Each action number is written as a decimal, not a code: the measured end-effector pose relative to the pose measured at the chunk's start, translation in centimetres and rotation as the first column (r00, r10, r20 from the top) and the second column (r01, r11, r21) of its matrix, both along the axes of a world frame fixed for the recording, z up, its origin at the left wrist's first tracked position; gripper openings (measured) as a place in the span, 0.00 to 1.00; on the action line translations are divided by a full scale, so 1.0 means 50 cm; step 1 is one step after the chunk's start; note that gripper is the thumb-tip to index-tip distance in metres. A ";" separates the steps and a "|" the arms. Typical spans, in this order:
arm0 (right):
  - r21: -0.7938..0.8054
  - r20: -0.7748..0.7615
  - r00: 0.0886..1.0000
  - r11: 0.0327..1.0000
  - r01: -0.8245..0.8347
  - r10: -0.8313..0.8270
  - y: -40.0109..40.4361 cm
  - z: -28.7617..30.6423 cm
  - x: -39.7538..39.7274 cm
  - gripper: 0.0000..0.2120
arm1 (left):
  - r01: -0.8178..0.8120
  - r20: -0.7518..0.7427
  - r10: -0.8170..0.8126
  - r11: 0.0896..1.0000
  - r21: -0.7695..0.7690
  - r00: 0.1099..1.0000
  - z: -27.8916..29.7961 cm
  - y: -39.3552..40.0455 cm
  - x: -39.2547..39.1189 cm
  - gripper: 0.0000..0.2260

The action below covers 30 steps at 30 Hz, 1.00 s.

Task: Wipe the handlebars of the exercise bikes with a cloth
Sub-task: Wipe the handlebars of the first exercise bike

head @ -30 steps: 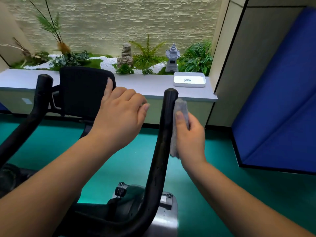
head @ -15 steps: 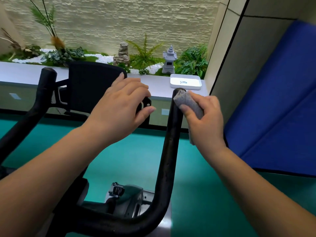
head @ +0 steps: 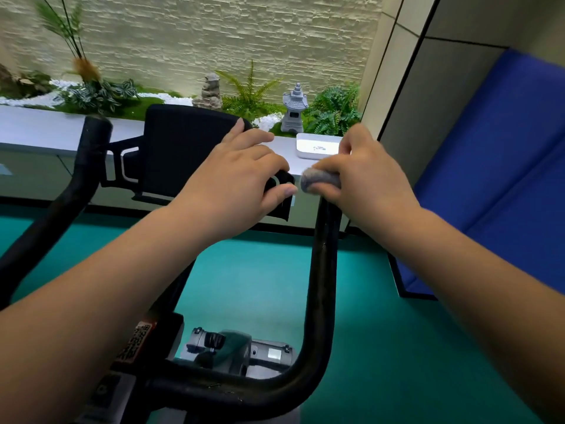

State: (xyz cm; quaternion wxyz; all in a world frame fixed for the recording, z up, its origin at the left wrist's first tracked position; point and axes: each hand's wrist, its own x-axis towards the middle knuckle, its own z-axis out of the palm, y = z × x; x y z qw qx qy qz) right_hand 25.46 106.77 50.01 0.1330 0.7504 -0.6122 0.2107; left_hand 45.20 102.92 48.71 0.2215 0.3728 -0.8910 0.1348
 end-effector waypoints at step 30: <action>0.032 0.288 0.957 0.999 -0.018 0.009 0.072 -0.098 0.003 0.15 | 0.020 -0.092 -0.018 1.000 0.014 0.996 -0.026 0.022 -0.017 0.19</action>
